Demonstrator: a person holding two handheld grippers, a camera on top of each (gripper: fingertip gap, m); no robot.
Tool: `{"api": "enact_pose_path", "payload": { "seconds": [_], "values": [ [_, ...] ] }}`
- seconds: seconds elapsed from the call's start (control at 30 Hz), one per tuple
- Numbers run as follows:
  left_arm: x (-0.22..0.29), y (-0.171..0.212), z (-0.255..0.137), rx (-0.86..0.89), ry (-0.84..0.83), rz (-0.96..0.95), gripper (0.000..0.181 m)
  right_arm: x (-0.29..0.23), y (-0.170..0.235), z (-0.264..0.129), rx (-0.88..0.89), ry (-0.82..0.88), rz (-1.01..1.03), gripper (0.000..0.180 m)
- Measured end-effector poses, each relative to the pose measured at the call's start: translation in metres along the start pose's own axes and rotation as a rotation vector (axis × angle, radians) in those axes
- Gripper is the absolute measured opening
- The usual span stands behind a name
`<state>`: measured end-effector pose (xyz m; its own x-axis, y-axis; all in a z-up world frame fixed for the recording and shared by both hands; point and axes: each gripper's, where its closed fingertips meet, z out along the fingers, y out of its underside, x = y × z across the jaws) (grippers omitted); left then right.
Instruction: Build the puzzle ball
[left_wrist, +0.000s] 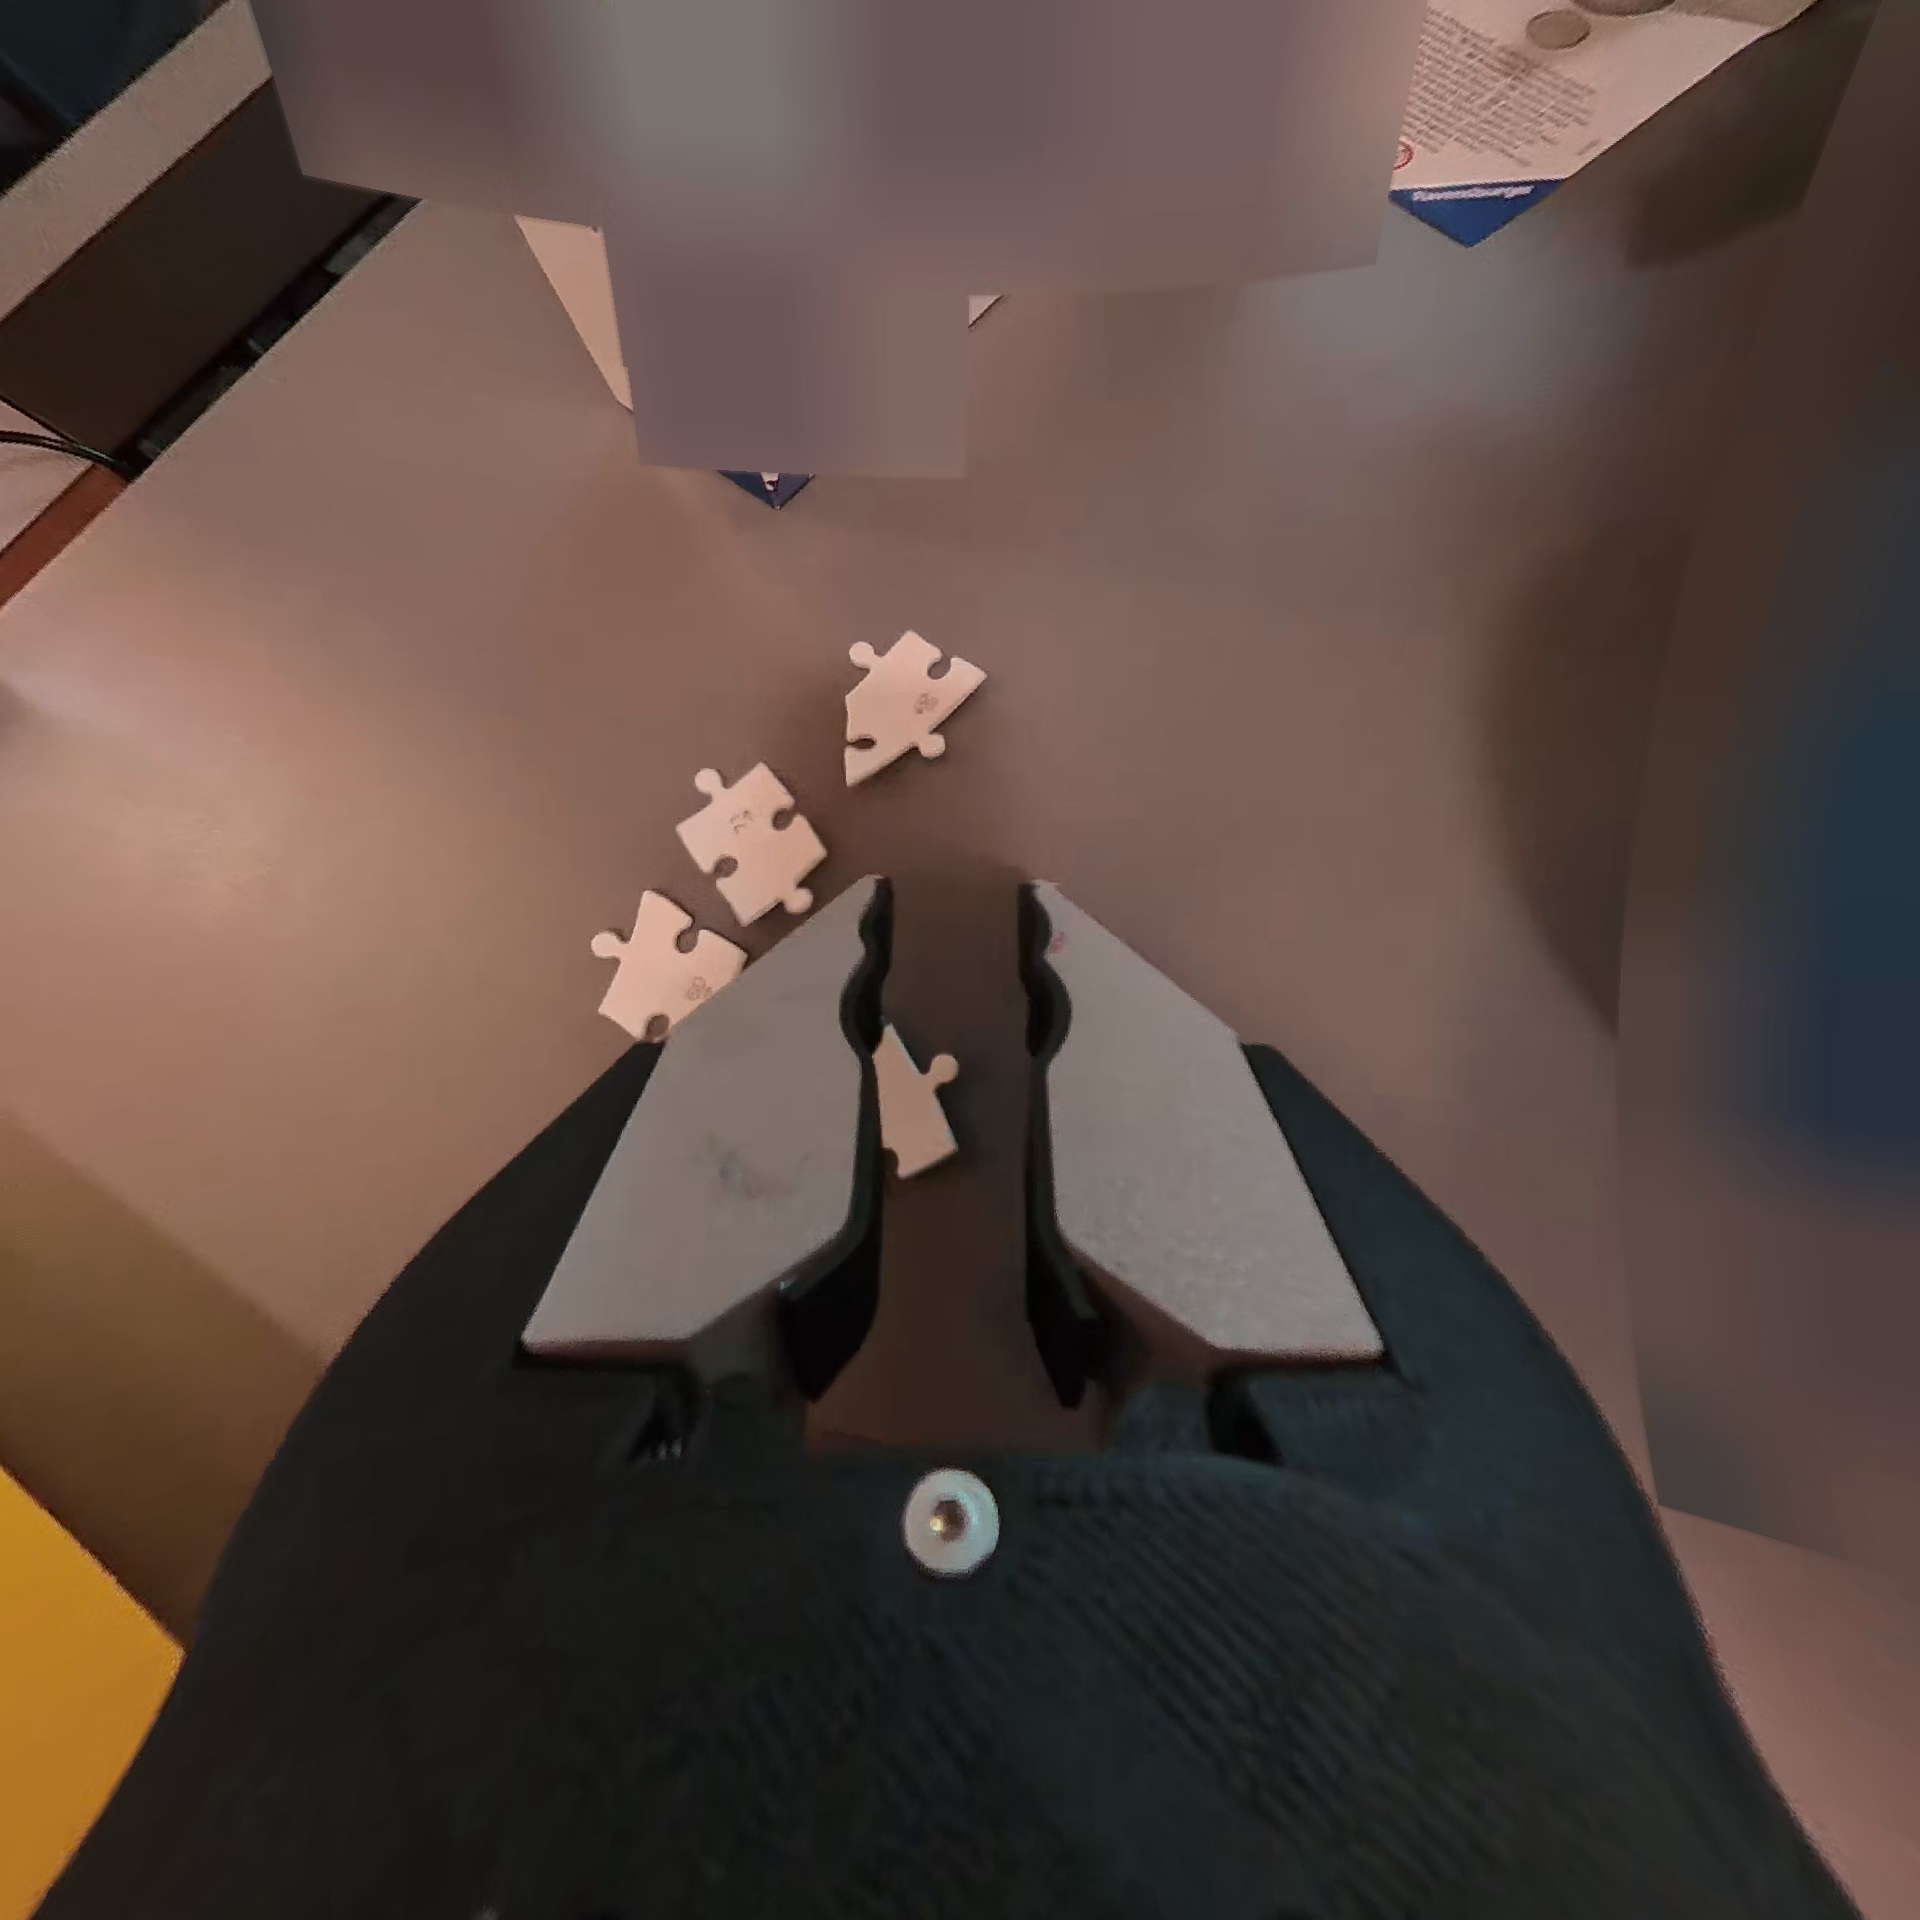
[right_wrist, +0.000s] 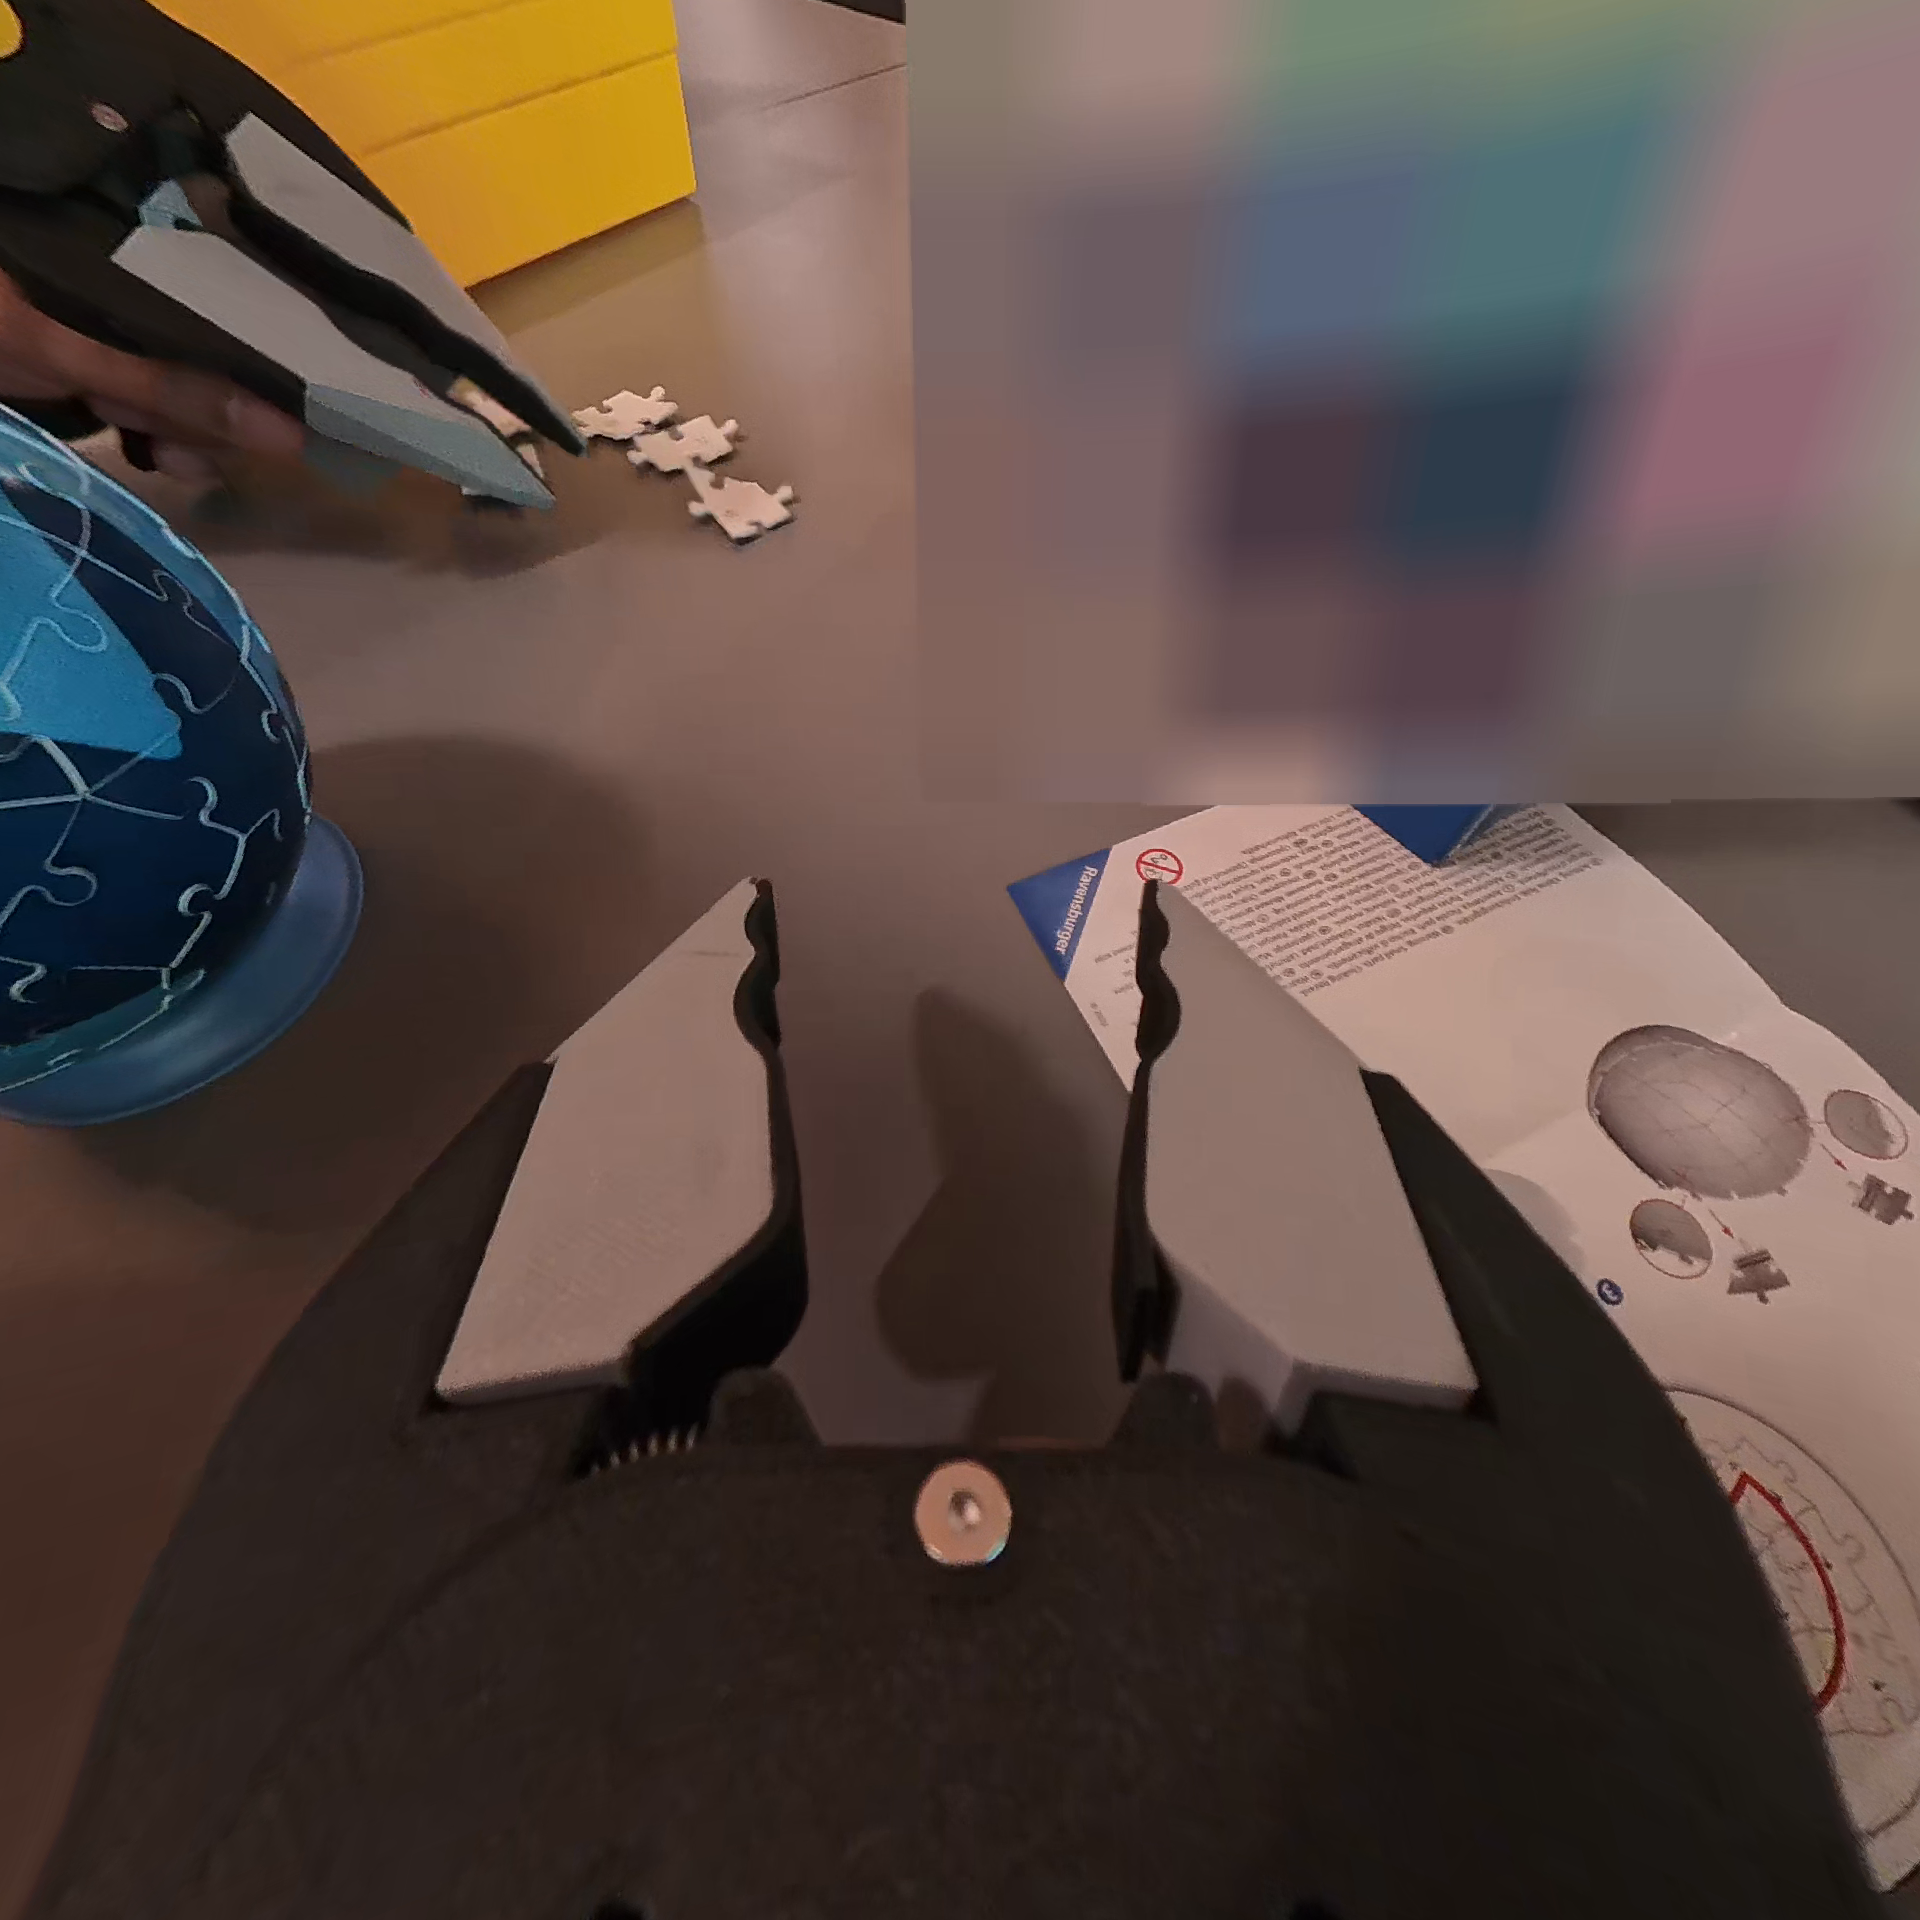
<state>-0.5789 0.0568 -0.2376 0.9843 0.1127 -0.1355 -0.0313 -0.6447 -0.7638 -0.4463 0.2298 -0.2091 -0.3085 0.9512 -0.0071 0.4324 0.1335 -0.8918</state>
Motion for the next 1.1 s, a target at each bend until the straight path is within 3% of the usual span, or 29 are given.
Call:
{"api": "enact_pose_path", "payload": {
  "seconds": [0.2,0.43,0.7,1.03,1.07,1.1],
  "values": [
    [-0.004,-0.023,0.015,0.001,0.032,-0.006,0.034,-0.008,-0.001,0.0,0.002,-0.024,-0.018,0.067],
    [-0.009,-0.022,0.046,-0.212,0.127,0.033,0.042,-0.012,-0.003,-0.003,0.018,-0.035,-0.029,0.066],
    [-0.005,-0.023,0.053,-0.269,0.208,0.017,0.036,-0.015,-0.012,-0.01,0.07,-0.052,-0.02,0.066],
    [-0.005,-0.02,0.05,-0.26,0.243,0.064,0.049,-0.02,-0.016,-0.013,0.09,-0.068,-0.036,0.065],
    [-0.005,-0.02,0.05,-0.248,0.245,0.065,0.048,-0.02,-0.017,-0.014,0.093,-0.07,-0.037,0.065],
    [-0.007,-0.022,0.052,-0.235,0.236,0.053,0.036,-0.021,-0.017,-0.014,0.095,-0.07,-0.039,0.064]
  ]
}}
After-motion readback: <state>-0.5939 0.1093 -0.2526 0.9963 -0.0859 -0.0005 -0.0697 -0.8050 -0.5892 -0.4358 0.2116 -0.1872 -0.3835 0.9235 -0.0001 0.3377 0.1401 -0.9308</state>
